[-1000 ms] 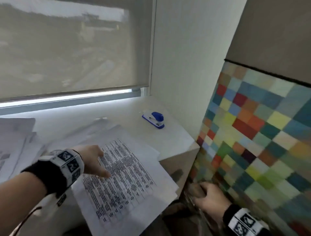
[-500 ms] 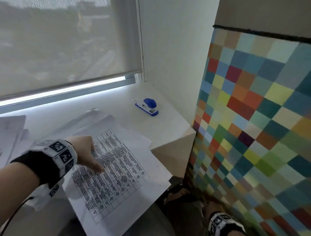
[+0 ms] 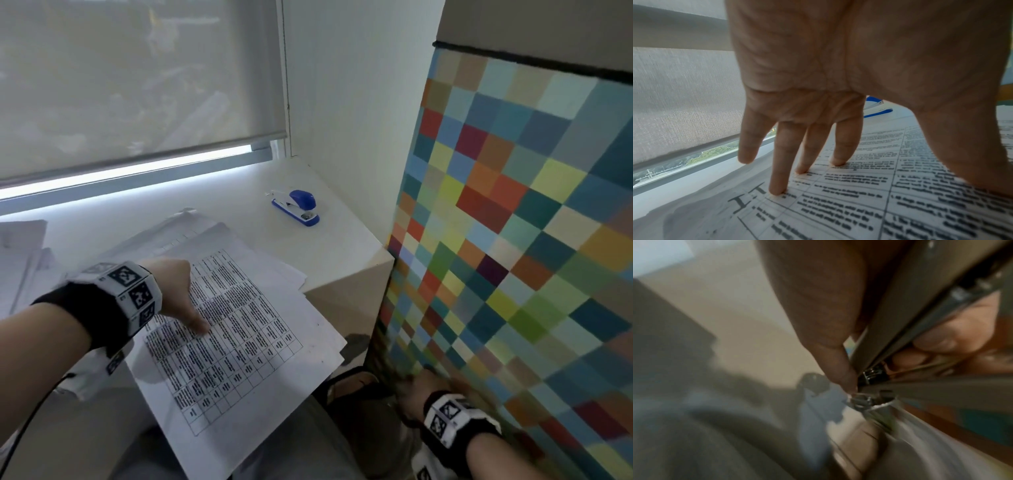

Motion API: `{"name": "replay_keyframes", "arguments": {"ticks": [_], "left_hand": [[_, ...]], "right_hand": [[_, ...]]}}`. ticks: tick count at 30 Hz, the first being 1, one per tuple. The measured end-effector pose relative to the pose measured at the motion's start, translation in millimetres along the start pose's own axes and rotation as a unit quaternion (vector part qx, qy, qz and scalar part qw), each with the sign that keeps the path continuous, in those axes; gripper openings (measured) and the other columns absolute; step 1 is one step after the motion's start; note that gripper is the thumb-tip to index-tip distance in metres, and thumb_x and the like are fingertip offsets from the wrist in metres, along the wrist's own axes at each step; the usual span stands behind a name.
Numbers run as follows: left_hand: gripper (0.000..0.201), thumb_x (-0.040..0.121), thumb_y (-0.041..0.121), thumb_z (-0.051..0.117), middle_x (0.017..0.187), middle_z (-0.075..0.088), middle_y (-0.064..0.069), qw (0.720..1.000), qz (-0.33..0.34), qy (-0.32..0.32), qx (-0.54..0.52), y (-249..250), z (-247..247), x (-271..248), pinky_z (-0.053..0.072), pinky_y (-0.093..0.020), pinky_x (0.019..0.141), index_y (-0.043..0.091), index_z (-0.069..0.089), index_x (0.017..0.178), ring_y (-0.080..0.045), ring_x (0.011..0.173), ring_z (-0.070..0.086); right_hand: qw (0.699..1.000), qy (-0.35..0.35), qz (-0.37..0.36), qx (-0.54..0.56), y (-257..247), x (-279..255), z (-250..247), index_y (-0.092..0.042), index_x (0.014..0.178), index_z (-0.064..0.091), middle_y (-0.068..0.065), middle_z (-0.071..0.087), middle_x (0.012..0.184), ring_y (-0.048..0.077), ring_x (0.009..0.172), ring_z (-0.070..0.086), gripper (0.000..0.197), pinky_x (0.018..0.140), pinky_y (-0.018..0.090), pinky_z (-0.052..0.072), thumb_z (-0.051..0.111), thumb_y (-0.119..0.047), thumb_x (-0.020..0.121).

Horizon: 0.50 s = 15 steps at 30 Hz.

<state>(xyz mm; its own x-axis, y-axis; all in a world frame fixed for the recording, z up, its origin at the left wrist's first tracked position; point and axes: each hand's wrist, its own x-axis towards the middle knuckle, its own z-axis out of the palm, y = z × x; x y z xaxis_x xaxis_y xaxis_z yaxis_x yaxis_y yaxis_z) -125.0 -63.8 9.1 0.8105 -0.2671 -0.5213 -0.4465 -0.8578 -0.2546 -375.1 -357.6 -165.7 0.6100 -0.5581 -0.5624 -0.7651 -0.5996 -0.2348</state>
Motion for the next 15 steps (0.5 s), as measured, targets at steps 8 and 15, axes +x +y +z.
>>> {"name": "replay_keyframes", "arguments": {"ticks": [8, 15], "left_hand": [[0.047, 0.066, 0.050, 0.085, 0.108, 0.071, 0.015, 0.990, 0.020, 0.106, -0.092, -33.7, 3.1, 7.3, 0.047, -0.019, 0.084, 0.034, 0.074, 0.108, -0.006, 0.096, 0.062], [0.094, 0.061, 0.049, 0.088, 0.138, 0.050, -0.001, 0.983, -0.028, 0.108, -0.145, -56.9, 15.1, 26.9, 0.040, -0.031, 0.104, 0.021, 0.043, 0.138, -0.021, 0.125, 0.049]], "right_hand": [[0.935, 0.163, -0.220, 0.225, -114.9, -53.1, -142.7, -0.017, 0.090, 0.065, 0.005, 0.068, 0.079, 0.021, 0.067, 0.062, 0.008, 0.055, 0.023, 0.046, 0.063, -0.017, 0.082], [0.972, 0.106, -0.208, 0.007, -205.0, -19.6, -151.4, -0.014, 0.092, 0.064, 0.000, 0.062, 0.075, 0.018, 0.070, 0.060, 0.024, 0.054, 0.022, 0.039, 0.064, -0.036, 0.083]]}}
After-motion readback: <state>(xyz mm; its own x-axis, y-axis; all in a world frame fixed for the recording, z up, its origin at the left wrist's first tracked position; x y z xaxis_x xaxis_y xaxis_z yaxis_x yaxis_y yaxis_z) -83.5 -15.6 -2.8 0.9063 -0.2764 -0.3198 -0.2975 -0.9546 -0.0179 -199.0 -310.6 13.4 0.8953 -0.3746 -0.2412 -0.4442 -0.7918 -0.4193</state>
